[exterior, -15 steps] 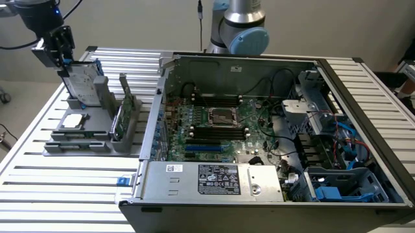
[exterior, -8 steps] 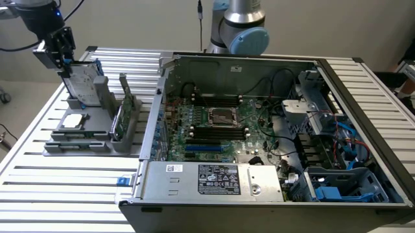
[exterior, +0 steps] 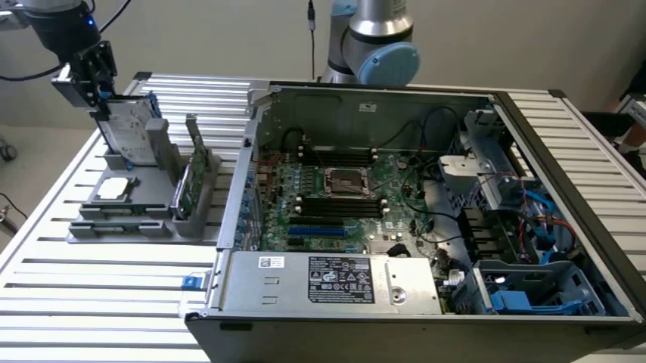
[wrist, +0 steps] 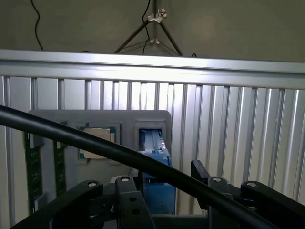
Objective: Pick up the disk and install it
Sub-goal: 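Pick up the disk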
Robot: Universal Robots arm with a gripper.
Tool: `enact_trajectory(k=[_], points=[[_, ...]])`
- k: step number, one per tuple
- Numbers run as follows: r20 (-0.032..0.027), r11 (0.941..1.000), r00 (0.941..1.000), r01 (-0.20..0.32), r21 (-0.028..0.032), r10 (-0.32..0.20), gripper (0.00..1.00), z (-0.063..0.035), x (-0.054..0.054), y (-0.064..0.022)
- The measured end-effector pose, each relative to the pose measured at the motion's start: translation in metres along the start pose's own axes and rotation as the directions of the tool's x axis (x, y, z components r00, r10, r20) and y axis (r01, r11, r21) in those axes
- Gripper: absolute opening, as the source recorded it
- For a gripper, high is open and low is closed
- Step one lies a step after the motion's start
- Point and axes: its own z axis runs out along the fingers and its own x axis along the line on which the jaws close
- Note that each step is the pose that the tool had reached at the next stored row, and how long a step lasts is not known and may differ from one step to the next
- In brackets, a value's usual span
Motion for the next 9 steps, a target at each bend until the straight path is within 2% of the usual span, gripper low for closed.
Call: enact_trajectory(k=[9], points=[[0.0008, 1.0000, 1.0000, 0.000, -0.0006, 0.000, 0.54, 0.0001, 0.0023, -0.0013]])
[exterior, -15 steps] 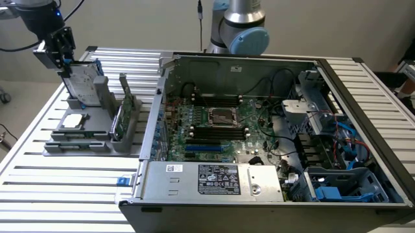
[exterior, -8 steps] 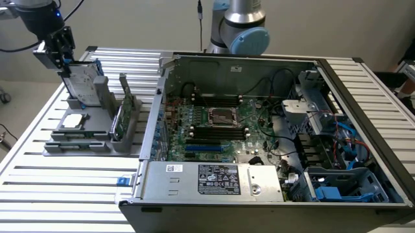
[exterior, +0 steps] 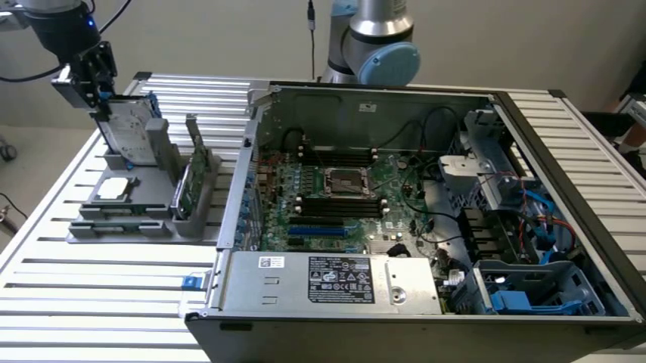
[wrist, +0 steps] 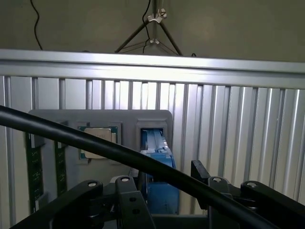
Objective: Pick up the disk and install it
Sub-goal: 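Pick up the disk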
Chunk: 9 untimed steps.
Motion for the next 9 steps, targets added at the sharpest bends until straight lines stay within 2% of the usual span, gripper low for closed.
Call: enact_trajectory(k=[9], points=[[-0.0001, 1.0000, 1.0000, 0.000, -0.0002, 0.000, 0.52, 0.0003, 0.0010, -0.0010]])
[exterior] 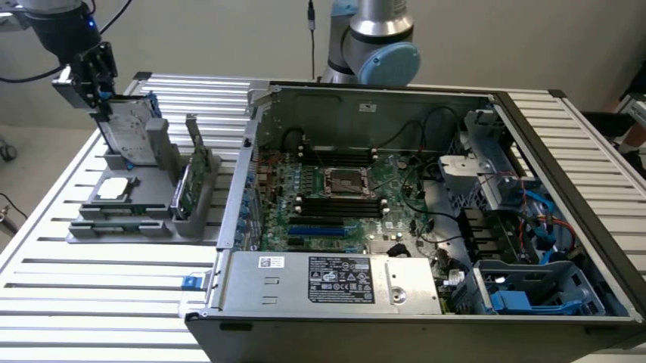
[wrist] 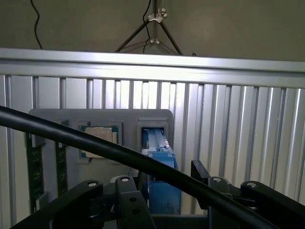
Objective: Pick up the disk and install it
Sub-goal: 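Pick up the disk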
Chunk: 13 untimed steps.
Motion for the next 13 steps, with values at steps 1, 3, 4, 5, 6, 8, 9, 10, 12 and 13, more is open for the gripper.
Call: enact_trajectory(k=[1, 3, 4, 5, 6, 8, 9, 10, 12, 13], points=[[0.0000, 1.0000, 1.0000, 0.000, 0.0000, 0.000, 0.52, 0.0000, 0.0000, -0.0001], [0.0000, 1.0000, 1.0000, 0.001, 0.0000, -0.001, 0.45, 0.0001, 0.0000, -0.0003], [0.0000, 1.0000, 1.0000, 0.001, 0.0001, -0.001, 0.45, 0.0002, 0.0000, -0.0004], [0.0000, 1.0000, 1.0000, 0.001, 0.0000, -0.001, 0.45, 0.0002, 0.0000, -0.0005], [0.0000, 1.0000, 1.0000, 0.001, 0.0000, -0.001, 0.45, 0.0002, 0.0000, -0.0006], [0.0000, 1.0000, 1.0000, 0.002, -0.0001, -0.002, 0.45, 0.0003, 0.0000, -0.0007], [0.0000, 1.0000, 1.0000, 0.002, -0.0001, -0.002, 0.45, 0.0004, 0.0000, -0.0007], [0.0000, 1.0000, 1.0000, 0.002, -0.0001, -0.002, 0.45, 0.0004, 0.0001, -0.0007], [-0.0001, 1.0000, 1.0000, 0.002, -0.0003, -0.002, 0.43, 0.0004, 0.0001, -0.0007], [0.0001, 1.0000, 1.0000, 0.002, -0.0003, -0.002, 0.43, 0.0004, 0.0000, -0.0008]])
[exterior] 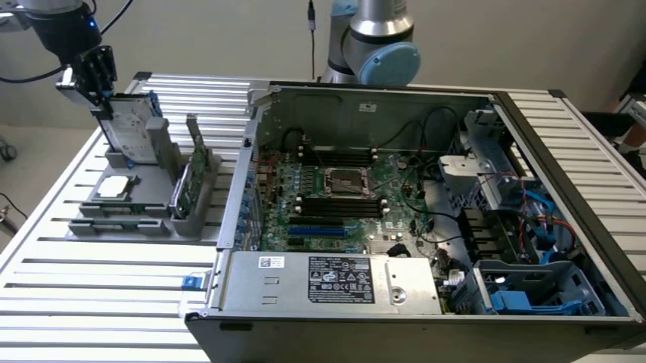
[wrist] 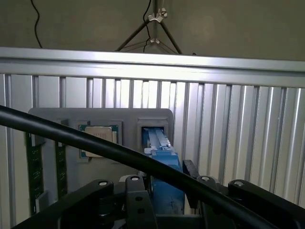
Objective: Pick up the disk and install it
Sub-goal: 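Pick up the disk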
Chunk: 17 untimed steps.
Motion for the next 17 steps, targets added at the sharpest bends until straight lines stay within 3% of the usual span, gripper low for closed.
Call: enact_trajectory(k=[2, 17], points=[[-0.0001, 1.0000, 1.0000, 0.000, -0.0001, 0.000, 0.33, 0.0000, 0.0000, 0.0000], [0.0000, 1.0000, 1.0000, 0.001, -0.0002, -0.001, 0.33, 0.0001, 0.0046, 0.0002]])
